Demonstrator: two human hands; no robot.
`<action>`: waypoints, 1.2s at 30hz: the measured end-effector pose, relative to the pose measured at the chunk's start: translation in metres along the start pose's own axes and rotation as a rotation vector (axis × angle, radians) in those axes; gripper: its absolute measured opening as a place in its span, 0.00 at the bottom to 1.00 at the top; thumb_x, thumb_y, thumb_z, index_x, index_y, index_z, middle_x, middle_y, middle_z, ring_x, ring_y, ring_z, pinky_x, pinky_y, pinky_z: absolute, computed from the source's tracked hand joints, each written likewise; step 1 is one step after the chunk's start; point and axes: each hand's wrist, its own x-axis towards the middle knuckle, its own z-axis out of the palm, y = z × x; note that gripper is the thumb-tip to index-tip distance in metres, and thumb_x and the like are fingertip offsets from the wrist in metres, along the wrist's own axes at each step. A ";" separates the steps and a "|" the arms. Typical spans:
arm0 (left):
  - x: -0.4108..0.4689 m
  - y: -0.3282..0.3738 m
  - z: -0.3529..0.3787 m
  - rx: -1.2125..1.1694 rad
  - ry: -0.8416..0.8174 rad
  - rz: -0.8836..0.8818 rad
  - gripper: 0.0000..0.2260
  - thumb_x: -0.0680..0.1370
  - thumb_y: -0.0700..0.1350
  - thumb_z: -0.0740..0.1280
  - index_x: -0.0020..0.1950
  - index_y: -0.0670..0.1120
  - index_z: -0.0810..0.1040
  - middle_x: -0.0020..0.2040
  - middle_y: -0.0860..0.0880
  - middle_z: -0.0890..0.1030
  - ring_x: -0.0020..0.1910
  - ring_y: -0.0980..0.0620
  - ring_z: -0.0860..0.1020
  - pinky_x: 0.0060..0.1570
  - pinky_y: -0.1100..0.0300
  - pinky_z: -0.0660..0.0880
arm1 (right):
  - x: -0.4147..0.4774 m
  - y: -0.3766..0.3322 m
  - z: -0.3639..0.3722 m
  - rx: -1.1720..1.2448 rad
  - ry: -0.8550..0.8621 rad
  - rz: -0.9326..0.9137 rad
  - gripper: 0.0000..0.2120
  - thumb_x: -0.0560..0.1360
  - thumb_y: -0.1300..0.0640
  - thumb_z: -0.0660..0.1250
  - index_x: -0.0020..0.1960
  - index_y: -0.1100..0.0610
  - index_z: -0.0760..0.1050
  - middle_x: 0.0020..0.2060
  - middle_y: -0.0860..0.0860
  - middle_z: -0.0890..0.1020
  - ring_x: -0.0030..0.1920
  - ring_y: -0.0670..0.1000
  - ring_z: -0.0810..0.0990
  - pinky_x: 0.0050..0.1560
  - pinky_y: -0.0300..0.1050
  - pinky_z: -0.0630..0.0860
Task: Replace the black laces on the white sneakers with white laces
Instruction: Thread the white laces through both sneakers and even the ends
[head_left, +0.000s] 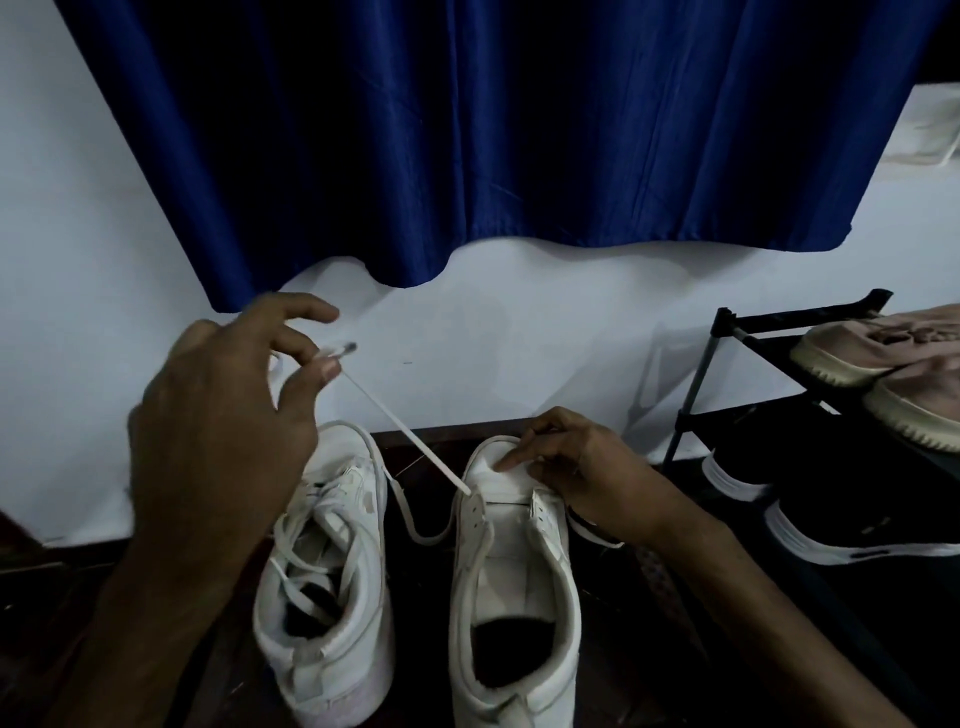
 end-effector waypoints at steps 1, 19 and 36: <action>0.000 -0.001 0.001 0.039 -0.051 -0.008 0.15 0.76 0.47 0.70 0.61 0.58 0.76 0.48 0.54 0.80 0.50 0.49 0.75 0.46 0.46 0.74 | 0.000 0.000 -0.001 -0.003 -0.004 -0.005 0.17 0.76 0.62 0.68 0.55 0.41 0.83 0.53 0.43 0.76 0.55 0.47 0.77 0.57 0.49 0.75; -0.036 0.010 0.066 0.138 -0.608 0.076 0.10 0.80 0.50 0.65 0.61 0.57 0.75 0.54 0.57 0.76 0.56 0.55 0.77 0.55 0.53 0.73 | 0.001 0.023 -0.001 -0.157 -0.076 0.176 0.10 0.76 0.60 0.65 0.53 0.51 0.81 0.56 0.45 0.80 0.55 0.49 0.80 0.53 0.48 0.77; -0.032 0.009 0.063 0.151 -0.642 0.115 0.06 0.76 0.56 0.69 0.43 0.57 0.76 0.50 0.58 0.75 0.50 0.59 0.76 0.45 0.60 0.66 | 0.001 0.014 -0.007 -0.107 -0.163 0.364 0.19 0.64 0.70 0.62 0.34 0.44 0.71 0.38 0.41 0.76 0.43 0.46 0.76 0.39 0.32 0.68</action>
